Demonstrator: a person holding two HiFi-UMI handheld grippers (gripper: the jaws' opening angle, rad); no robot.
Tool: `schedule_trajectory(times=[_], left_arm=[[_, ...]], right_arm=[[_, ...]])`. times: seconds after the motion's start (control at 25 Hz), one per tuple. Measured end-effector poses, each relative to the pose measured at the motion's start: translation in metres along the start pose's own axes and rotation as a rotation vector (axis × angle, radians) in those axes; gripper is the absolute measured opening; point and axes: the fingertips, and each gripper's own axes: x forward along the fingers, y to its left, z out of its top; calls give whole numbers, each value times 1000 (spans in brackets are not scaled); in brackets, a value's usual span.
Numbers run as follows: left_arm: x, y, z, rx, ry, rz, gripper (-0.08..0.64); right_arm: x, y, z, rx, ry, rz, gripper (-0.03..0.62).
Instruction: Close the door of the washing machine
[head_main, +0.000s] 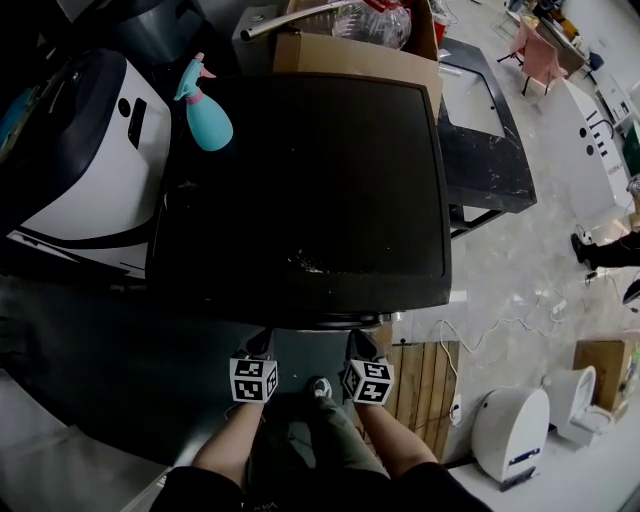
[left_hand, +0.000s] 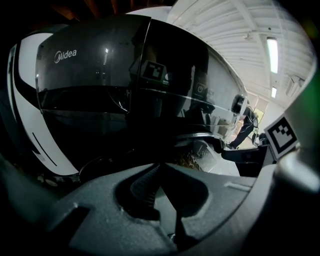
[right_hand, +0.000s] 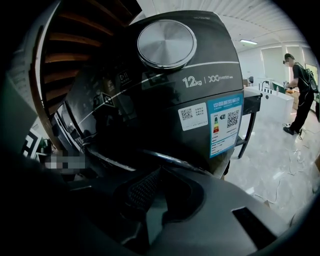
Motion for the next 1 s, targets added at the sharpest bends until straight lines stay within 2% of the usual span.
schedule_trajectory(times=[0.28, 0.52, 0.64, 0.8, 1.0], left_arm=[[1, -1, -3, 23, 10, -6, 8], [-2, -10, -8, 23, 38, -20, 6], [-14, -21, -12, 32, 33, -52, 6], [-38, -36, -17, 82, 30, -111, 6], [-78, -43, -19, 115, 10, -159, 6]], right_arm=[[-1, 0, -2, -43, 1, 28, 2], [-5, 3, -2, -26, 23, 58, 0], [-17, 7, -7, -30, 32, 56, 0], [-44, 13, -14, -26, 28, 40, 0], [-83, 30, -17, -30, -17, 27, 0]])
